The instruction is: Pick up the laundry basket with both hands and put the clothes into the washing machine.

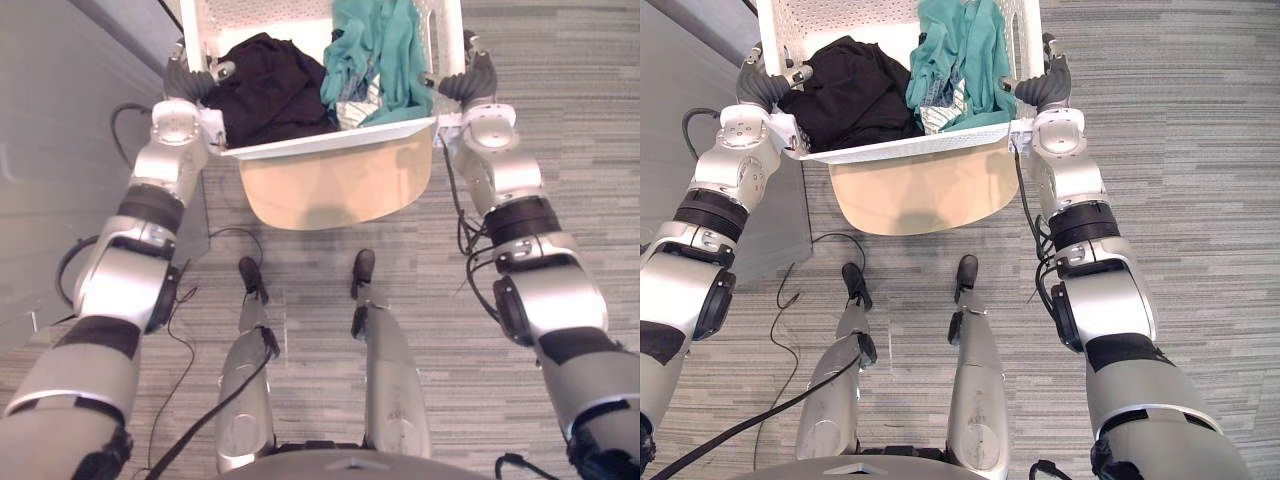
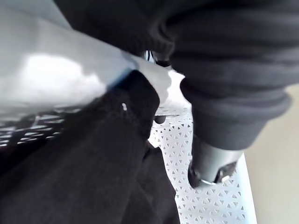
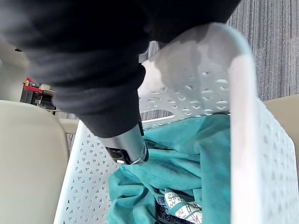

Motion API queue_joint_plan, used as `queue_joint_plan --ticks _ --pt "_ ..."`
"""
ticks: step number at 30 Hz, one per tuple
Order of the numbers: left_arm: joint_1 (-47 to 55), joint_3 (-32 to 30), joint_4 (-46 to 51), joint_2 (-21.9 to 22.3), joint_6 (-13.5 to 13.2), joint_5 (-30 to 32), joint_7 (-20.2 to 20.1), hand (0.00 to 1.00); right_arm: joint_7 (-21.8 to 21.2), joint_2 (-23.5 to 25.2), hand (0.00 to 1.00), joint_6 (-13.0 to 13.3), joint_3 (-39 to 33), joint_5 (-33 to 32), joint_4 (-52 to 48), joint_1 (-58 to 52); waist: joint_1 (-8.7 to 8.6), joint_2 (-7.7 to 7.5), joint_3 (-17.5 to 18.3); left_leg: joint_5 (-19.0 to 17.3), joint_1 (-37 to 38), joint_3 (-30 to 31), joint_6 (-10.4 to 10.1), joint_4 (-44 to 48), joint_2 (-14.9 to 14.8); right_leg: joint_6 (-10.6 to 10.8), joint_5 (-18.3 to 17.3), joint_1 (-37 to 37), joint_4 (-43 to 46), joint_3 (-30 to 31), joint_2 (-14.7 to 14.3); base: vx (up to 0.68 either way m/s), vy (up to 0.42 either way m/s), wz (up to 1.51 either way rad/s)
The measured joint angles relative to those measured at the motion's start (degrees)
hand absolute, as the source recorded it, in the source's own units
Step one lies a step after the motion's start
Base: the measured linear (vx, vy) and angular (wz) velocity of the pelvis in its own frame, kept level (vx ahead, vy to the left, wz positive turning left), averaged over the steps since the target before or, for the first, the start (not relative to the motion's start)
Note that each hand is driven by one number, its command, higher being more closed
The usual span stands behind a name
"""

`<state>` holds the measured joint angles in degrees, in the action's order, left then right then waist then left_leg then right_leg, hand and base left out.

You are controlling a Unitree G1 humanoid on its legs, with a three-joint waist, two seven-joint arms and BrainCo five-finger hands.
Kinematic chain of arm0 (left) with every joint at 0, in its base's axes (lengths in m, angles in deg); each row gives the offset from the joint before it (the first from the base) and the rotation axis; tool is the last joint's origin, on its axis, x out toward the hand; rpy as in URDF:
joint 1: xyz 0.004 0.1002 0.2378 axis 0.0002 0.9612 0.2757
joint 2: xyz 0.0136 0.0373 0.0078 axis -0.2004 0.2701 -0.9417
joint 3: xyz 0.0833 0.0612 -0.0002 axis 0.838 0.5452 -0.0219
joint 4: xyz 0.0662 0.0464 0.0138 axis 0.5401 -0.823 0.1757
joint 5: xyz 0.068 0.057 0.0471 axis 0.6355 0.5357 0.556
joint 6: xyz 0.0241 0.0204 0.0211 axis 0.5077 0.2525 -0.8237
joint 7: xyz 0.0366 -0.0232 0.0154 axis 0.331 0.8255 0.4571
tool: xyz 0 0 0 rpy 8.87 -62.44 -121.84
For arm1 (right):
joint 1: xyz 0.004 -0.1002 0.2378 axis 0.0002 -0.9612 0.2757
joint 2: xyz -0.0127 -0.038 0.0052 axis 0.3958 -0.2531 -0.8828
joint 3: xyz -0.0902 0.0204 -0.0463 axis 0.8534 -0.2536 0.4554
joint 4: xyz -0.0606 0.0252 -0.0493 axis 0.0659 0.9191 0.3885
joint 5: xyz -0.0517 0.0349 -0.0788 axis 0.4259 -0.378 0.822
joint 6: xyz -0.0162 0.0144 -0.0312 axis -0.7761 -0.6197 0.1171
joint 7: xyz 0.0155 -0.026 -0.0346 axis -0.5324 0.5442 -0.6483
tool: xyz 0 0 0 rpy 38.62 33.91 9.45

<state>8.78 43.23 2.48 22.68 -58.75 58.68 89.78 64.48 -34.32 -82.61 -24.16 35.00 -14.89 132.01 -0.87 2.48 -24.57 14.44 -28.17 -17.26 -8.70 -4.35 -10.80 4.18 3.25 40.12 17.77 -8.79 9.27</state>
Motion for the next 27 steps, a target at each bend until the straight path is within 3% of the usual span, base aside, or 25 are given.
queue_joint_plan --ticks 8,18,27 --pt "-0.25 0.03 0.04 -0.53 -0.03 -0.06 -0.39 0.00 -0.05 -0.32 0.00 0.02 0.05 0.02 0.10 0.14 0.02 -0.01 0.00 0.38 0.03 0.27 0.48 0.00 0.00 0.00 0.00 0.00 0.70 -0.47 0.18 0.03 -0.047 0.03" --pt "-0.22 -0.07 3.07 -5.61 -0.57 -0.08 -1.51 0.00 -1.78 -3.31 0.00 0.71 -0.75 0.07 -2.73 0.72 0.35 0.04 -1.45 0.82 -0.08 0.78 1.04 -0.02 0.05 -0.01 -0.01 -0.03 1.37 -1.17 0.48 0.03 -0.053 0.03" --pt "6.61 -6.28 5.55 -7.53 -2.39 -0.08 -1.52 0.00 -2.37 -4.18 0.00 0.74 -3.32 0.11 -3.55 -2.22 -0.22 0.04 -1.47 0.65 -0.17 0.51 0.84 -0.11 0.15 -0.04 -0.06 -0.01 1.39 -0.97 0.68 0.03 -0.045 0.01"
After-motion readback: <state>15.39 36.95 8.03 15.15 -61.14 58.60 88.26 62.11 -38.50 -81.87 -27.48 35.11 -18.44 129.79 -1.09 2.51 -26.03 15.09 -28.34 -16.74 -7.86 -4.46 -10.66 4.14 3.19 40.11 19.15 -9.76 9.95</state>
